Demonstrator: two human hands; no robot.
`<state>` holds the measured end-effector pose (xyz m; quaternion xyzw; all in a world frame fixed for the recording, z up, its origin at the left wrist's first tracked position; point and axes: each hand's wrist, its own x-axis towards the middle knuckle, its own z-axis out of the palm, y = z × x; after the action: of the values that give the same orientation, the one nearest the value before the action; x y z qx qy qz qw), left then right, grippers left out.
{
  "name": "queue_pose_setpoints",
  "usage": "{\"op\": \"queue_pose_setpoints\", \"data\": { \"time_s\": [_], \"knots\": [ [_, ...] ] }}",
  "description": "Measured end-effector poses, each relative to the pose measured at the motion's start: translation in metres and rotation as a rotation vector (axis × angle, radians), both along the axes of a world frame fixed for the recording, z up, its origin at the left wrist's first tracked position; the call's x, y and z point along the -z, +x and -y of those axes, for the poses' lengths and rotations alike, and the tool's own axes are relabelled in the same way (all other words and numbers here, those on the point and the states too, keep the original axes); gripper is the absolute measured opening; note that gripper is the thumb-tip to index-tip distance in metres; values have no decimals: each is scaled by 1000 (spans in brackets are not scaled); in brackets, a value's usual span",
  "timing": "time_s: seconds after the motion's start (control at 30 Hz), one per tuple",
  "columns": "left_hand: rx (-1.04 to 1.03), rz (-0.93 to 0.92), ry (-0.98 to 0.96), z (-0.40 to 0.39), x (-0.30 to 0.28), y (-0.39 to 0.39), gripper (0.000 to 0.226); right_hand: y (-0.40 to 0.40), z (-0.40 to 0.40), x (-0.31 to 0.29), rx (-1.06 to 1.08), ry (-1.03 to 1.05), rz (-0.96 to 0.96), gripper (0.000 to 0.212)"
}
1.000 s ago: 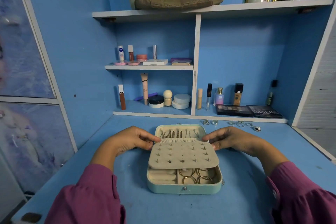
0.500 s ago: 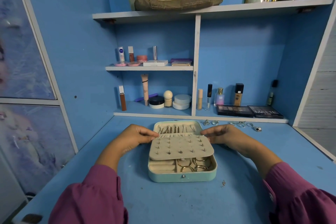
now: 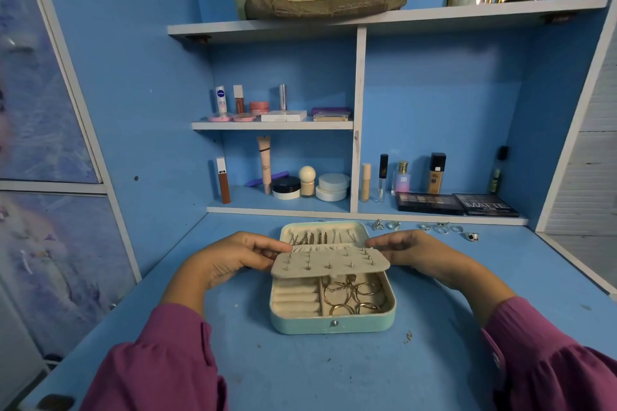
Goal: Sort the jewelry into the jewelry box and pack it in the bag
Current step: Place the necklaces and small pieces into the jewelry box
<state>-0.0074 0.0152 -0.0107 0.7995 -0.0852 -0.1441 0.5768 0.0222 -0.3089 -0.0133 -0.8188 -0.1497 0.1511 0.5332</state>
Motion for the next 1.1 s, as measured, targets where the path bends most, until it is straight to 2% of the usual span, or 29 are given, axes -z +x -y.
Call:
{"op": "queue_pose_setpoints", "data": {
  "time_s": [0.07,0.1,0.17,0.2,0.3,0.37,0.67,0.8,0.97,1.1],
  "knots": [
    [-15,28,7,0,2,1,30,-2,-1,-1,16,0,15,19],
    [-7,36,11,1,2,1,32,-3,-2,-1,20,11,15,16],
    [-9,65,24,0,4,3,59,-4,-3,-2,33,36,9,13],
    [-31,83,28,2,4,3,61,-4,-3,-1,46,41,10,14],
    [-94,100,36,5,4,4,29,-5,-7,-1,107,23,29,15],
    [-143,122,46,7,4,4,18,-4,-9,0,134,21,37,15],
    [-269,199,72,15,5,8,24,-3,-17,4,222,41,36,18],
    [-295,209,40,18,7,11,14,-2,-24,5,263,88,42,17],
    [-346,188,-24,28,10,15,8,-3,-33,5,290,173,-41,16],
    [-377,165,-47,30,10,15,27,-2,-39,8,335,182,-37,24]
  ]
}}
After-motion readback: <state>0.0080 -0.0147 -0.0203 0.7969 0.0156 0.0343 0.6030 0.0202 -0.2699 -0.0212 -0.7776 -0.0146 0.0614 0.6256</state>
